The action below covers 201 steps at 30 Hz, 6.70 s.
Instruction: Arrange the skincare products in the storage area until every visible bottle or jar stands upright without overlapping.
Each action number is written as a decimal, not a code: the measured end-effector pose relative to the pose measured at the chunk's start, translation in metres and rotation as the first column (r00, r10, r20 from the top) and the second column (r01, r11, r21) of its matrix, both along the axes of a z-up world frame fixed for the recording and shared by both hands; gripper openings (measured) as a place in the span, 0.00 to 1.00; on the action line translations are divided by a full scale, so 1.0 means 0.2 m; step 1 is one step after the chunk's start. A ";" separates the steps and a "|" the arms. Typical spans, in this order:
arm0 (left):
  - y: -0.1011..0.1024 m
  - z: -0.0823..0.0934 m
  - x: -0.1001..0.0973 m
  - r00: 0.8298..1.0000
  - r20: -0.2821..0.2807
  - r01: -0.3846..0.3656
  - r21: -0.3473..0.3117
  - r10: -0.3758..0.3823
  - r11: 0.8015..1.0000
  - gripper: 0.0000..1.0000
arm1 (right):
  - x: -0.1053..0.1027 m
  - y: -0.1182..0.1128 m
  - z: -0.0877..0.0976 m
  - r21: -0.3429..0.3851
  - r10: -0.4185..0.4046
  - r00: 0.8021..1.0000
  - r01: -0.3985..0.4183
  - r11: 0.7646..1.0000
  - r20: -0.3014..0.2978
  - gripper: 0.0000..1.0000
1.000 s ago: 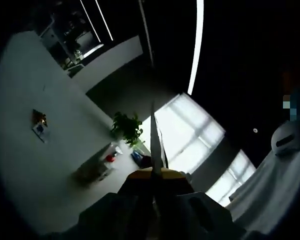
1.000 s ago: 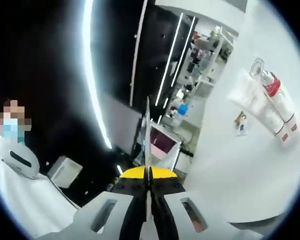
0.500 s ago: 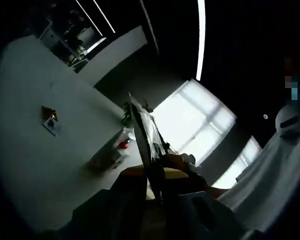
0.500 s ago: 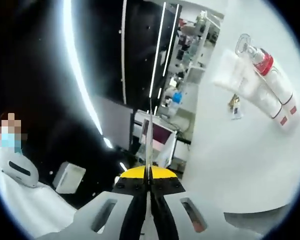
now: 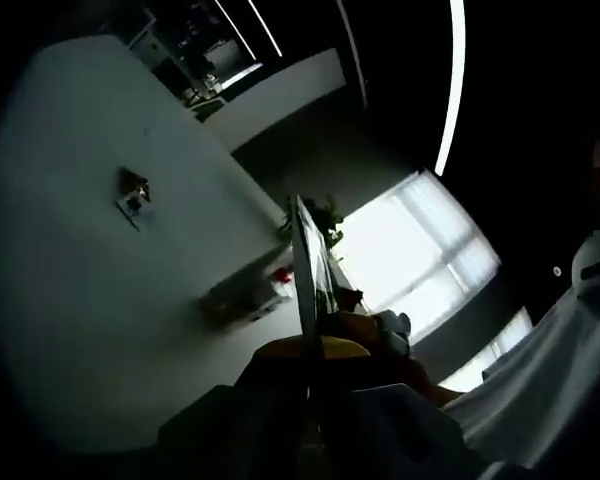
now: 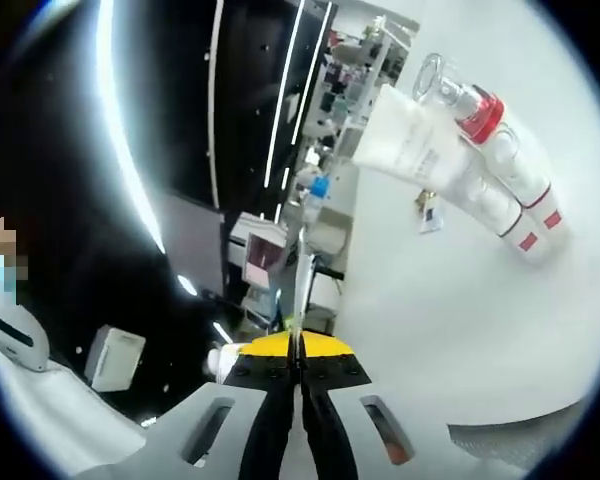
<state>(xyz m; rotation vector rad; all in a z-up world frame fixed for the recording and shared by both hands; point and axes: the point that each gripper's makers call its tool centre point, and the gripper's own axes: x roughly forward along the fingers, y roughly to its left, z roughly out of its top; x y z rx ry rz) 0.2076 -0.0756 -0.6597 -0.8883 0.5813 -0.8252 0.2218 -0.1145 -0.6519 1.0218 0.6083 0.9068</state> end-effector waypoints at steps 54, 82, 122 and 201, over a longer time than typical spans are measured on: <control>-0.10 -0.50 0.27 0.975 -0.206 -0.046 0.159 0.079 0.986 0.01 | 0.04 -0.17 -0.32 -0.600 0.159 0.957 0.019 0.800 0.242 0.92; -0.14 -0.65 0.34 0.961 -0.254 -0.053 0.215 0.108 0.975 0.01 | 0.08 -0.32 -0.35 -0.651 0.086 0.973 0.077 0.755 0.214 1.00; -0.09 -0.76 0.33 0.993 -0.120 0.081 0.635 -0.006 0.768 0.36 | 0.08 -0.32 -0.36 -0.643 0.079 0.977 0.068 0.763 0.197 1.00; -0.11 -0.74 0.51 0.884 0.183 0.038 0.889 -0.430 0.456 0.64 | 0.08 -0.33 -0.38 -0.642 0.065 0.981 0.068 0.763 0.182 0.98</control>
